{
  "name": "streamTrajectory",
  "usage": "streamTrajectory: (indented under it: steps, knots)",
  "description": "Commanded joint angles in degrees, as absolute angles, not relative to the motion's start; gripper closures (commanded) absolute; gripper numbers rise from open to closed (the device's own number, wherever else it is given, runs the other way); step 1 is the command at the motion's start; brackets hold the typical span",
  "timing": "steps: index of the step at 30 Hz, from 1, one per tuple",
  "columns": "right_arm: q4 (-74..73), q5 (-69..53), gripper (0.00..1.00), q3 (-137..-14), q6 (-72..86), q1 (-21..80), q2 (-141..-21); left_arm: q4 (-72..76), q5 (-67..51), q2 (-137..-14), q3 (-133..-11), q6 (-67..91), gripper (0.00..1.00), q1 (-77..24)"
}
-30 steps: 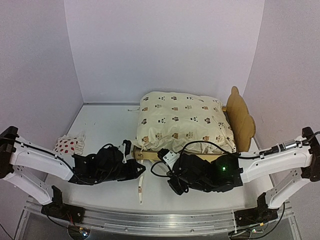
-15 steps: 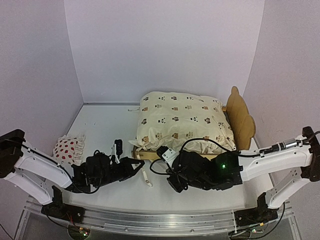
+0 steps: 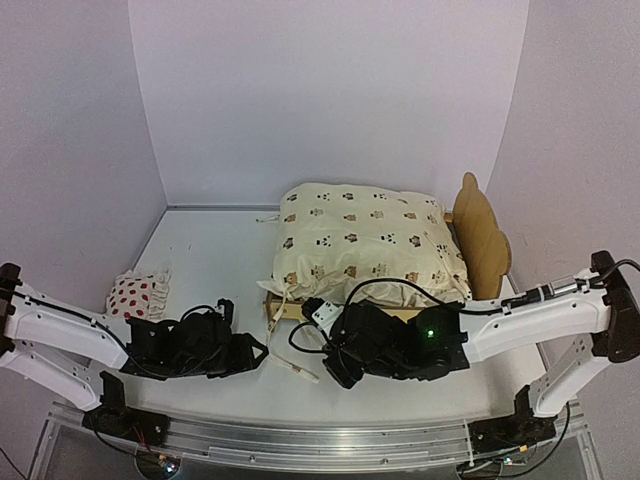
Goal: Set up the pet bed
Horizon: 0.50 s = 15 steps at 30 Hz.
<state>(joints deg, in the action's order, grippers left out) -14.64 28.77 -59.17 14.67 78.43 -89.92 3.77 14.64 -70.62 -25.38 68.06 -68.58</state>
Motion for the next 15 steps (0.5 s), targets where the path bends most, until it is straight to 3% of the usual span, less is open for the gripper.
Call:
streamTrajectory:
  steps: [1,10,15]
  knots:
    - [-14.17,26.00,1.00,-62.49,15.73,78.32,-91.15,-17.30,18.97,-68.01,-31.23,69.00,0.46,-68.78]
    - [-13.91,23.14,1.00,-63.02,16.45,78.31,-92.45,-13.45,18.70,-75.25,-33.40,62.27,0.65,-68.79]
    - [-11.36,11.68,1.00,-63.38,16.83,78.37,-94.22,-11.96,19.31,-81.72,-36.94,60.22,0.70,-68.77]
